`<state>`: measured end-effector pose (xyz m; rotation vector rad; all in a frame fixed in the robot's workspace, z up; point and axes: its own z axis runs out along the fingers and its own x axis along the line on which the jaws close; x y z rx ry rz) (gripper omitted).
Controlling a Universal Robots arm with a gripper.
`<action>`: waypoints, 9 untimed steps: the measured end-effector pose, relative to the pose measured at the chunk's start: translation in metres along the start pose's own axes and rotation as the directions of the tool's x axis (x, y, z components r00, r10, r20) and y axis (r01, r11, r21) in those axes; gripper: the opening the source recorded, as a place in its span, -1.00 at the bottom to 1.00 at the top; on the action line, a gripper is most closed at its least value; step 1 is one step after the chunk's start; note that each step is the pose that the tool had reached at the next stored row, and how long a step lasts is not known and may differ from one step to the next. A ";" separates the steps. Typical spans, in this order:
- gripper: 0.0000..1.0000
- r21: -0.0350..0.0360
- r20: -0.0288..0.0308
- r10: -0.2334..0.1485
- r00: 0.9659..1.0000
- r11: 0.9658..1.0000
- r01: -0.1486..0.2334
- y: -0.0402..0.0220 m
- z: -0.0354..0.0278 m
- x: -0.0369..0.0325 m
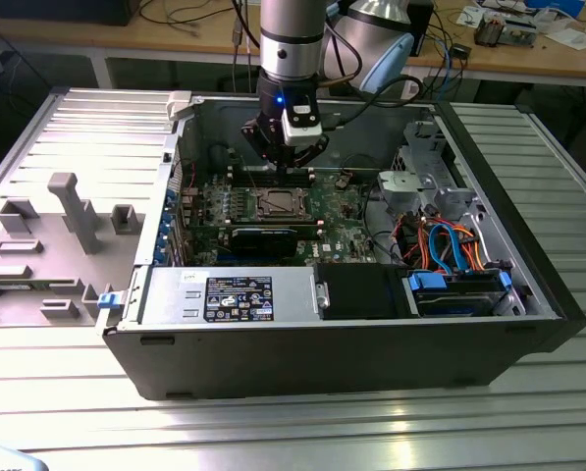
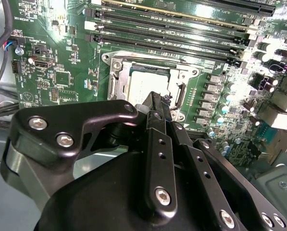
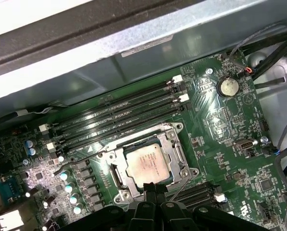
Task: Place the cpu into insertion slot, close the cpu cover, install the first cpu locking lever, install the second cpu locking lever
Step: 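Install the first cpu locking lever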
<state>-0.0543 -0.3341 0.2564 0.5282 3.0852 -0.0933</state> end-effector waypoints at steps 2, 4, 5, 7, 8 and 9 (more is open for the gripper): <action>-0.79 0.000 0.000 -0.004 1.000 1.000 0.004 0.0000 0.0000 0.0000; -0.79 0.000 0.001 -0.010 1.000 1.000 0.010 0.0000 0.0000 0.0000; -0.79 0.000 0.001 -0.012 1.000 1.000 0.012 0.0000 0.0000 0.0000; -0.79 0.000 0.001 -0.016 1.000 1.000 0.016 0.0000 0.0000 0.0000; -0.79 0.000 0.001 -0.017 1.000 1.000 0.017 0.0000 0.0000 0.0000; -0.79 0.000 0.001 -0.019 1.000 1.000 0.019 0.0000 0.0000 0.0000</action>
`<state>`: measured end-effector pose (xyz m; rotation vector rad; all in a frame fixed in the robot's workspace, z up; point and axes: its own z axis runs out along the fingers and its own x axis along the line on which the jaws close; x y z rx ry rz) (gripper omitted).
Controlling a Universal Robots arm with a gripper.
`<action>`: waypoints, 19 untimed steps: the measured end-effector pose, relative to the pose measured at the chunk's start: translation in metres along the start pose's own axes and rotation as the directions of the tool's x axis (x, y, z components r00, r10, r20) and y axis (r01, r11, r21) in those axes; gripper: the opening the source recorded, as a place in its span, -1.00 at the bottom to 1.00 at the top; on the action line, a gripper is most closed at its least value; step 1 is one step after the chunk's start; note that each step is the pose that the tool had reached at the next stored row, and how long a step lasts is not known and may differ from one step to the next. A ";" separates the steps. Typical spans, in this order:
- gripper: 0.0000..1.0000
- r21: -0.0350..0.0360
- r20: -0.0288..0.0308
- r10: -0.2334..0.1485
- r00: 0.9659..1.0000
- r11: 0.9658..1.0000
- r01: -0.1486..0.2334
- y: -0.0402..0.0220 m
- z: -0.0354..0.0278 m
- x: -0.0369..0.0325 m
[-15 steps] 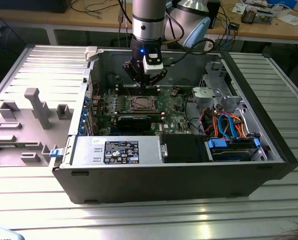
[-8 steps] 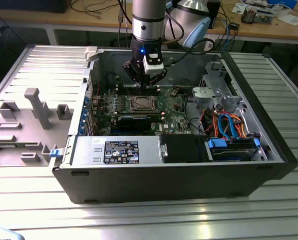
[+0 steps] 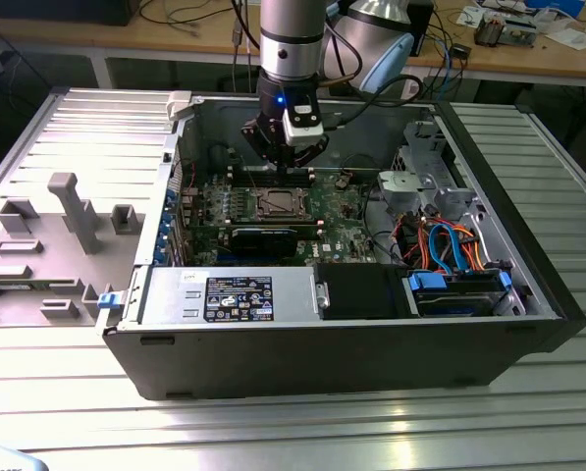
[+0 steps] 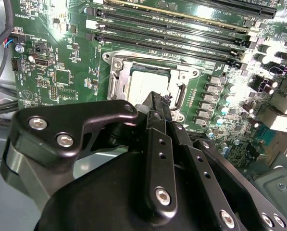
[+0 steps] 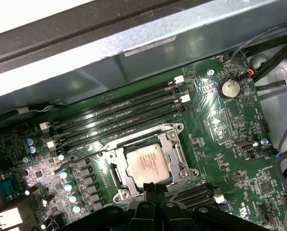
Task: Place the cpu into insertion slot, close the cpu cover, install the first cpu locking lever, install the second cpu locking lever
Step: 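Install the first cpu locking lever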
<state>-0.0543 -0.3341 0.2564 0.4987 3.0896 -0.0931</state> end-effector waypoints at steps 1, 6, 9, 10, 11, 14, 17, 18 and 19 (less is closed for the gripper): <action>-0.79 0.000 0.000 -0.002 1.000 1.000 0.002 0.0000 0.0000 0.0000; -0.79 0.000 0.001 -0.013 1.000 1.000 0.013 0.0000 0.0000 0.0000; -0.79 0.000 0.001 -0.020 1.000 1.000 0.020 0.0000 0.0000 0.0000; -0.79 0.000 0.001 -0.021 1.000 1.000 0.021 0.0000 0.0000 0.0000; -0.79 0.000 0.001 -0.023 1.000 1.000 0.023 0.0000 0.0000 0.0000; -0.79 0.000 0.002 -0.027 1.000 1.000 0.027 0.0000 0.0000 0.0000; -0.79 -0.001 0.002 -0.032 0.999 0.999 0.032 0.0000 0.0000 0.0000; -0.79 -0.001 0.002 -0.035 0.999 0.999 0.035 0.0000 0.0000 0.0000; -0.79 -0.001 0.002 -0.037 0.999 0.999 0.037 0.0000 0.0000 0.0000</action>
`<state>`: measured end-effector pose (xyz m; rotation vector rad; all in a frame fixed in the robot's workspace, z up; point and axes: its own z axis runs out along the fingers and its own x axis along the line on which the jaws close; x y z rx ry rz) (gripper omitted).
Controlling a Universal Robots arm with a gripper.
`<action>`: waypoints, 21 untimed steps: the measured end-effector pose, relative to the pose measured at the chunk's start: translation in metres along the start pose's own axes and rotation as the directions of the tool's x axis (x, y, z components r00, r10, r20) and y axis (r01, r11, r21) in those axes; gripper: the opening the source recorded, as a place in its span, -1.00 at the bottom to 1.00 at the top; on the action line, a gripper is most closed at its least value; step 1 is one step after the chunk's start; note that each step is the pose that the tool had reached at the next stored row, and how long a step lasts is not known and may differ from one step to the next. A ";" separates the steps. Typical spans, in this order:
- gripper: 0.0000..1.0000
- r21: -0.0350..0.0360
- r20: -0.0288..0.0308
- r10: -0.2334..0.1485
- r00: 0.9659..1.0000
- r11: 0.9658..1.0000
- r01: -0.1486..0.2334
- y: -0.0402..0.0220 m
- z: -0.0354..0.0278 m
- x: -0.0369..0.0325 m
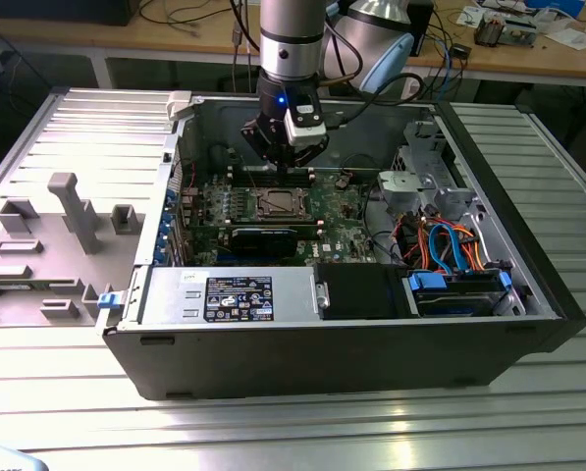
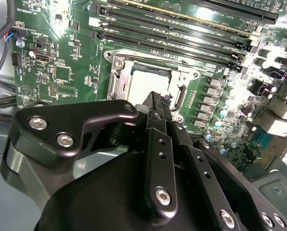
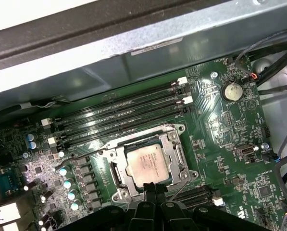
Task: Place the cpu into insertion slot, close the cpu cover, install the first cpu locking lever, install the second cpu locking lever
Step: 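Install the first cpu locking lever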
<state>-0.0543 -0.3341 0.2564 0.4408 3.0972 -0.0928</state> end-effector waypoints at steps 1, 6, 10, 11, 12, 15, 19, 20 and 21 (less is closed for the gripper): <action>-0.79 0.000 0.000 -0.002 1.000 1.000 0.002 0.0000 0.0000 0.0000; -0.79 0.000 0.001 -0.011 1.000 1.000 0.011 0.0000 0.0000 0.0000; -0.79 0.000 0.001 -0.016 1.000 1.000 0.016 0.0000 0.0000 0.0000; -0.79 0.000 0.001 -0.017 1.000 1.000 0.017 0.0000 0.0000 0.0000; -0.79 0.000 0.001 -0.018 1.000 1.000 0.018 0.0000 0.0000 0.0000; -0.79 0.000 0.001 -0.022 1.000 1.000 0.022 0.0000 0.0000 0.0000; -0.79 0.000 0.002 -0.026 1.000 1.000 0.026 0.0000 0.0000 0.0000; -0.79 -0.001 0.002 -0.027 1.000 1.000 0.027 0.0000 0.0000 0.0000; -0.79 -0.001 0.002 -0.028 1.000 1.000 0.028 0.0000 0.0000 0.0000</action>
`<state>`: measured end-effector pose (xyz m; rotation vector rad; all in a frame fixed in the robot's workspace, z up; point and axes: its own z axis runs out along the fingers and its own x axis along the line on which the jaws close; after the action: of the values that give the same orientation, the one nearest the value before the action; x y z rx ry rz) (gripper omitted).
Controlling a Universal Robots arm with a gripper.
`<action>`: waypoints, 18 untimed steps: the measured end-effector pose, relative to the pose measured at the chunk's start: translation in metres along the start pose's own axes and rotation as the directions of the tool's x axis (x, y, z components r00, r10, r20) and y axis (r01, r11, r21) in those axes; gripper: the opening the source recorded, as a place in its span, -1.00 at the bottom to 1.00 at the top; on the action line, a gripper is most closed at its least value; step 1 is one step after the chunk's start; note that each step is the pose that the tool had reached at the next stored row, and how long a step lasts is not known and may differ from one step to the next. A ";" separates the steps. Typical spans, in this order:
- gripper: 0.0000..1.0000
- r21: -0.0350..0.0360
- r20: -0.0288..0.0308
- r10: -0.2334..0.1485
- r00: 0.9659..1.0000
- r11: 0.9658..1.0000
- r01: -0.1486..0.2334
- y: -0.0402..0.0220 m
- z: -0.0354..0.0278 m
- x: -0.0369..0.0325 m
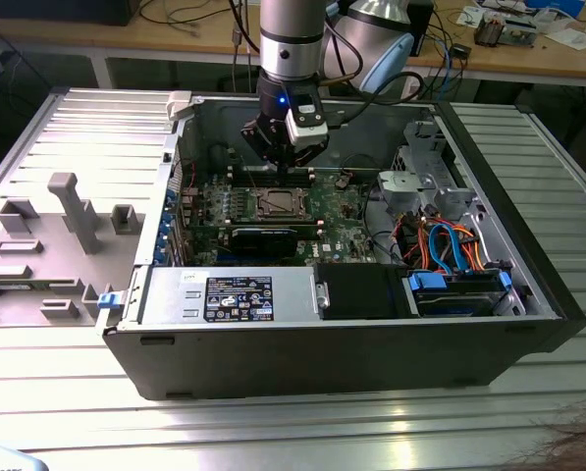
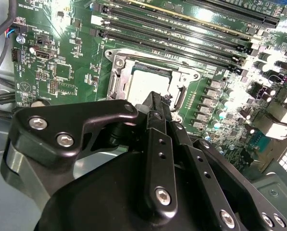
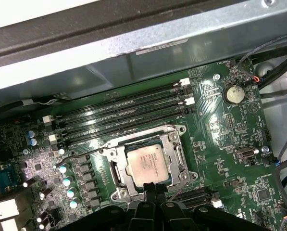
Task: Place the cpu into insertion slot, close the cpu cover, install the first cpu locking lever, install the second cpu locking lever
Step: 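Install the first cpu locking lever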
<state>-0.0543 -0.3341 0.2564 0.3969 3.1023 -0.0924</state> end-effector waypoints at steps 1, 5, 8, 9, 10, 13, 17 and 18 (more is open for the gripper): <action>-0.79 0.000 0.000 -0.001 1.000 1.000 0.001 0.0000 0.0000 0.0000; -0.79 0.000 0.000 -0.006 1.000 1.000 0.006 0.0000 0.0000 0.0000; -0.79 0.000 0.000 -0.009 1.000 1.000 0.009 0.0000 0.0000 0.0000; -0.79 0.000 0.001 -0.010 1.000 1.000 0.010 0.0000 0.0000 0.0000; -0.79 0.000 0.001 -0.012 1.000 1.000 0.012 0.0000 0.0000 0.0000; -0.79 0.000 0.001 -0.015 1.000 1.000 0.015 0.0000 0.0000 0.0000; -0.79 0.000 0.001 -0.019 1.000 1.000 0.019 0.0000 0.0000 0.0000; -0.79 0.000 0.001 -0.021 1.000 1.000 0.021 0.0000 0.0000 0.0000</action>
<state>-0.0543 -0.3341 0.2564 0.3642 3.1057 -0.0923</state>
